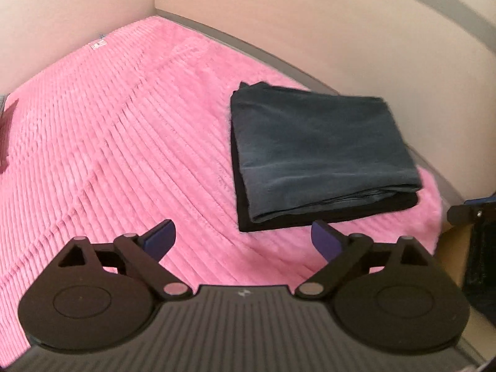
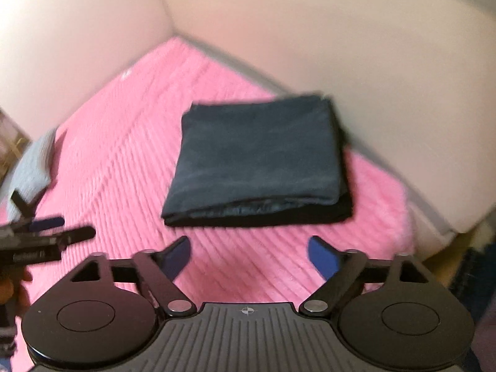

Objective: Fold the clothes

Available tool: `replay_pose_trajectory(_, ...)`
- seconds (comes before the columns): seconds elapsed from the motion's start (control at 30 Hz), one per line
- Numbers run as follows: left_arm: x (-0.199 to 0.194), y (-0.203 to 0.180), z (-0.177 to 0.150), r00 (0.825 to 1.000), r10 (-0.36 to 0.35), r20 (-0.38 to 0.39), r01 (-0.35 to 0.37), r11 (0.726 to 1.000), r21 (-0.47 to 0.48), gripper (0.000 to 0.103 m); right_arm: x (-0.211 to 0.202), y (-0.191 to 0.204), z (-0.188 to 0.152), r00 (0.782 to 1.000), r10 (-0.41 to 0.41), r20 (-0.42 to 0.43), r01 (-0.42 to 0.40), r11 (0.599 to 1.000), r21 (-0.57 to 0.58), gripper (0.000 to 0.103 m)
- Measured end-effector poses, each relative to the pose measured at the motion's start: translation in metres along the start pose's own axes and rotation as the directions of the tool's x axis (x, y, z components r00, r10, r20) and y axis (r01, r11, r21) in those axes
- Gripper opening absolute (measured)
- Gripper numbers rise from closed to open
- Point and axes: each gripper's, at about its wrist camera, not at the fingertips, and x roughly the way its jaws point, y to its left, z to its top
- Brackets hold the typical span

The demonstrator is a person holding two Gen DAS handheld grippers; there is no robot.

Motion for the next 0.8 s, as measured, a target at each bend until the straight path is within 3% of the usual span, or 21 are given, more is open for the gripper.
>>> replay_pose_trajectory(0.07,-0.018,-0.001,0.000,0.999,-0.048,-0.001,0.048,0.999,0.013,0.092,-0.026,0.012,-0.009,0.998,-0.029,0.052,0.028,0.999,0.016,0.102)
replay_pose_trajectory(0.23,-0.069,0.004,-0.015,0.995,-0.095,0.021,0.094,0.995,0.046,0.092,-0.073,0.040,-0.039,0.993,-0.087,0.085,0.087,0.996,0.011,0.102)
replay_pose_trajectory(0.37,-0.113,0.005,-0.036,0.995,-0.076,0.066,0.071,0.995,0.070,0.102,-0.099,0.055,-0.057,0.986,-0.124,0.115,0.120,0.992,0.036,0.102)
replay_pose_trajectory(0.5,-0.146,0.010,-0.051,0.994,-0.079,0.072,0.078,0.997,0.023,0.102,-0.114,0.067,-0.067,0.981,-0.146,0.129,0.141,0.989,0.046,0.102)
replay_pose_trajectory(0.8,-0.197,0.021,-0.064,0.990,-0.089,0.107,0.088,0.996,0.017,0.102,-0.138,0.100,-0.084,0.974,-0.175,0.143,0.177,0.984,0.001,0.102)
